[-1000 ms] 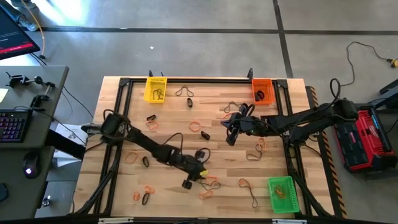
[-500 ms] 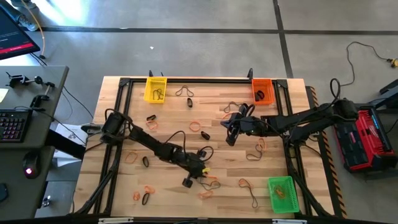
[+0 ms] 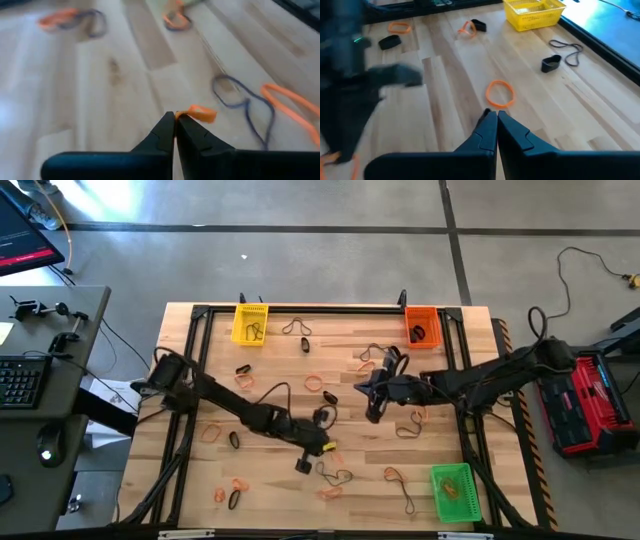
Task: Sort rubber bands into baskets
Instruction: Put the orange rubber band into the green bin
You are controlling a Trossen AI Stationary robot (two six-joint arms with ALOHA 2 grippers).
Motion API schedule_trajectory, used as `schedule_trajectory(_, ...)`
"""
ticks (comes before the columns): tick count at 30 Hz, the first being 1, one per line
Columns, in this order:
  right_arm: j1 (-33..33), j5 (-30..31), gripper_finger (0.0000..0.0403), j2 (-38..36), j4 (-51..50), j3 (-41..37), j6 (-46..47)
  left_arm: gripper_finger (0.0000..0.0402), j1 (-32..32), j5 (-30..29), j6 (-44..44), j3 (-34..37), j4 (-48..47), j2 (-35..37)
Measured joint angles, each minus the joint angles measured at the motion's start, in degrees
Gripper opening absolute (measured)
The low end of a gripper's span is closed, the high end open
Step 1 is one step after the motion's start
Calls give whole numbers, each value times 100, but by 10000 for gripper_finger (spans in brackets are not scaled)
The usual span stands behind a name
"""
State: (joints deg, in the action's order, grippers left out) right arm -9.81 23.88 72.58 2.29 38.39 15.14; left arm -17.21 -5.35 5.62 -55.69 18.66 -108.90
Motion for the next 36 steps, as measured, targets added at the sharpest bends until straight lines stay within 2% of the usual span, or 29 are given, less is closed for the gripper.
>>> schedule_trajectory(5,-342,0,12,9,21,1,-2,1,203,-96,-555,592,1170,137)
schedule_trajectory(11,-837,-3,54,294,51,7,156,1,447,-102,-1323,1155,2473,132)
schedule_trajectory(16,-1168,57,100,849,425,7,283,1,567,-120,-1457,1173,2546,138)
schedule_trajectory(21,-1472,394,132,1339,830,9,248,1,700,-122,-1726,1151,2736,138)
schedule_trajectory(29,-1898,1075,138,1852,1491,11,216,1,794,-247,-1908,1151,2882,138)
schedule_trajectory(36,-1903,1906,135,2154,1525,13,244,1,783,-177,-2007,1151,3178,138)
